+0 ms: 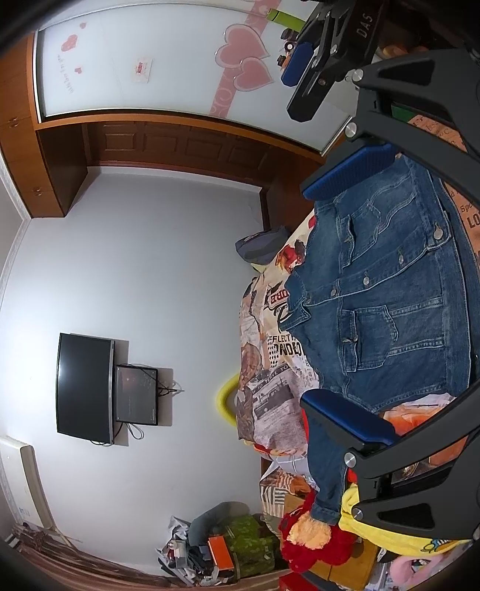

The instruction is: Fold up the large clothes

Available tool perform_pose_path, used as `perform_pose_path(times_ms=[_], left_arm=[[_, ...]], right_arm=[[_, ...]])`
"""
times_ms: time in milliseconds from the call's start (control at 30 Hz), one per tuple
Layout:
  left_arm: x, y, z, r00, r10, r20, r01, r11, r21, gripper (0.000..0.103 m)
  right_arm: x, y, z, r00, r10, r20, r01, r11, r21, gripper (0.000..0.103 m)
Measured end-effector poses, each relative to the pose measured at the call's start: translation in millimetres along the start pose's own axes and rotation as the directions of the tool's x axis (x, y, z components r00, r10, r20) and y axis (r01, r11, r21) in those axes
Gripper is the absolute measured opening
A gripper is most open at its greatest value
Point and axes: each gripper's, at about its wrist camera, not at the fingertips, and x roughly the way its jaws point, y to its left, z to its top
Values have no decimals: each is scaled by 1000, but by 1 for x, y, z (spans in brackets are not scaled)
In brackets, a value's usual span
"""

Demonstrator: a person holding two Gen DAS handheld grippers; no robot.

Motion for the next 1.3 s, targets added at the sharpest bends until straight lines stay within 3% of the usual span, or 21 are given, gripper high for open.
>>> perform_pose_path(times_ms=[1300], left_arm=[[18,11,-3,1000,4,-23,-4,1000,-12,103]], right_arm=[[13,-3,3,1000,-9,-26,9,1000,7,99]])
